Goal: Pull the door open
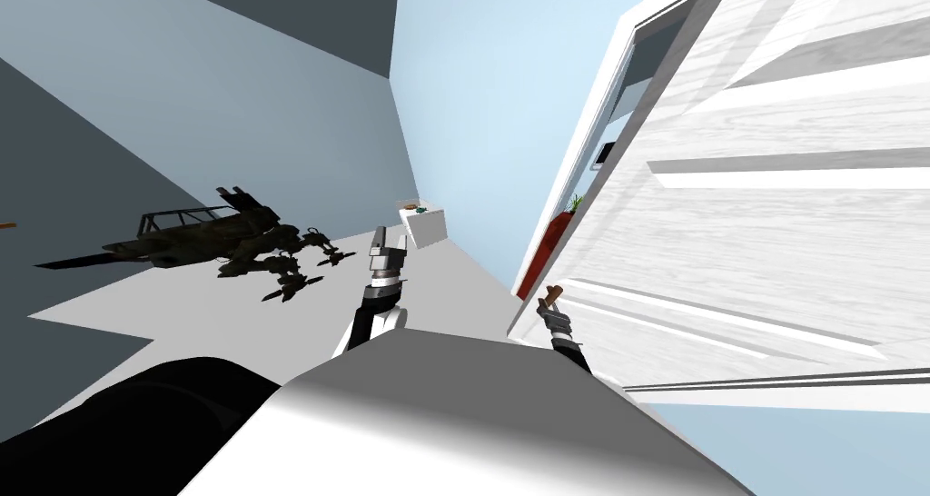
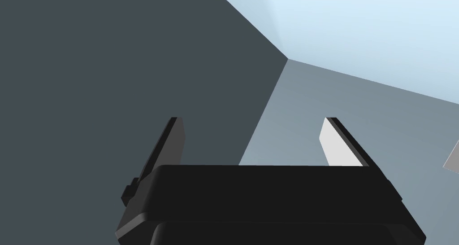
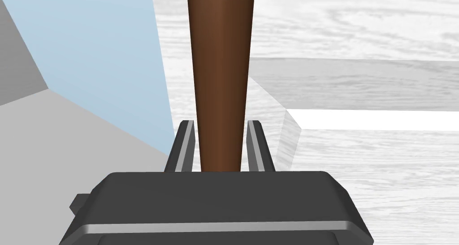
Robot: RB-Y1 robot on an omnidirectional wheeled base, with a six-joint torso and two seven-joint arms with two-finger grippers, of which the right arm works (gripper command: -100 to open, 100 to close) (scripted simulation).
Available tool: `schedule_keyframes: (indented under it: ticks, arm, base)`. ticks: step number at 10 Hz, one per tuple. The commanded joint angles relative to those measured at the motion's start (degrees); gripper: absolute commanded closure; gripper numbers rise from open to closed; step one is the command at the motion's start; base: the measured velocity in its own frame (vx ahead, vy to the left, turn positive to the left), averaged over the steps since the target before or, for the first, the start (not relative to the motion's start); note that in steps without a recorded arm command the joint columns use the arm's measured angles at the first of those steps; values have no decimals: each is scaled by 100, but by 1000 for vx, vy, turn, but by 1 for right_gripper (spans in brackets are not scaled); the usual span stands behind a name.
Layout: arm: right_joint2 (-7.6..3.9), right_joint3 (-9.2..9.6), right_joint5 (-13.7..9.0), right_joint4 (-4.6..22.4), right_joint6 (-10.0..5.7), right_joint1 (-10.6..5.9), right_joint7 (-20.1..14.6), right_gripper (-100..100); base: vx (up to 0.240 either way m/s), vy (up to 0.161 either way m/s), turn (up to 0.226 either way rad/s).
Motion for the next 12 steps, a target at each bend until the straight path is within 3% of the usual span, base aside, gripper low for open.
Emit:
schedule_keyframes:
  ticks: [1, 7, 8, 12]
  arm:
    - [-73, 128, 68, -26, -104, 46, -113, 100]
    - [-378, 597, 309, -207, -397, 280, -492, 100]
    - [-354, 548, 282, -249, -329, 271, -436, 100]
    - [-564, 801, 451, -177, -674, 424, -728, 100]
  base:
    - [-231, -59, 77]
    - [-210, -51, 66]
    - [-104, -9, 15]
    - [-204, -56, 119]
